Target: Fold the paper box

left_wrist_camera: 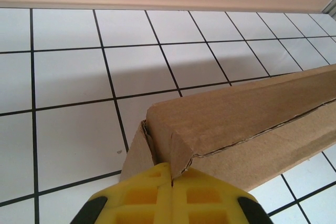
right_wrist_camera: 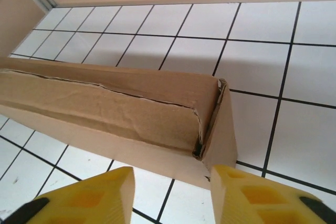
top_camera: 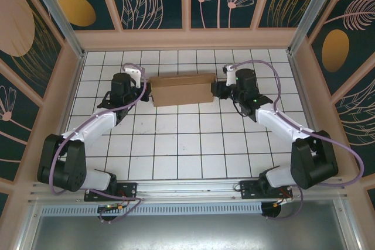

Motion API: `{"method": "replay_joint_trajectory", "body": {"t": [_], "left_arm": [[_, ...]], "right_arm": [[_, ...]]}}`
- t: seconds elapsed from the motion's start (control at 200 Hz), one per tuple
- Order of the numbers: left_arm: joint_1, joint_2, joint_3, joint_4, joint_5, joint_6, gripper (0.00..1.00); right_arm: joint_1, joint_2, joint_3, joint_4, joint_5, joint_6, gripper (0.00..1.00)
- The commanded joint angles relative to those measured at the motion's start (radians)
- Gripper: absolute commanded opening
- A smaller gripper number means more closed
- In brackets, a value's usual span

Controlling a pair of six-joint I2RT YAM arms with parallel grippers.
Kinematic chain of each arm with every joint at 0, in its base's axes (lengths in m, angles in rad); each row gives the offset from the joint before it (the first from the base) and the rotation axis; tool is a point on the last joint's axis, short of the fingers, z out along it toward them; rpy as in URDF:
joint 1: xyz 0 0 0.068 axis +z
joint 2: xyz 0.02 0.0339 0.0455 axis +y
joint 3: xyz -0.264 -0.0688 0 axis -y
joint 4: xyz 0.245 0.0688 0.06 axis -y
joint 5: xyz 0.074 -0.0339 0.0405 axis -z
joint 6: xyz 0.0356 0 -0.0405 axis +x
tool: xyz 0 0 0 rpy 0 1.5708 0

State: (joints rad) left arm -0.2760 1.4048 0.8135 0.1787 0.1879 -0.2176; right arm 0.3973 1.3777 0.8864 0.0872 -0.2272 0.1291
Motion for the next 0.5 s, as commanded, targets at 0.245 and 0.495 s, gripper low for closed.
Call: {"method": "replay_joint_trajectory", "body": {"t": [0.245, 0.495], "left_arm": [[-0.011, 0.05, 0.008, -0.166, -0.038, 0.035, 0.0], [-0.015, 0.059, 0.016, -0.166, -0.039, 0.041, 0.0]], "right_arm": [[-0.051, 0.063, 0.134, 0.013, -0.108, 0.141, 0.47], [-0.044, 0.185, 0.218, -0.003, -0.054, 0.195, 0.46]]}}
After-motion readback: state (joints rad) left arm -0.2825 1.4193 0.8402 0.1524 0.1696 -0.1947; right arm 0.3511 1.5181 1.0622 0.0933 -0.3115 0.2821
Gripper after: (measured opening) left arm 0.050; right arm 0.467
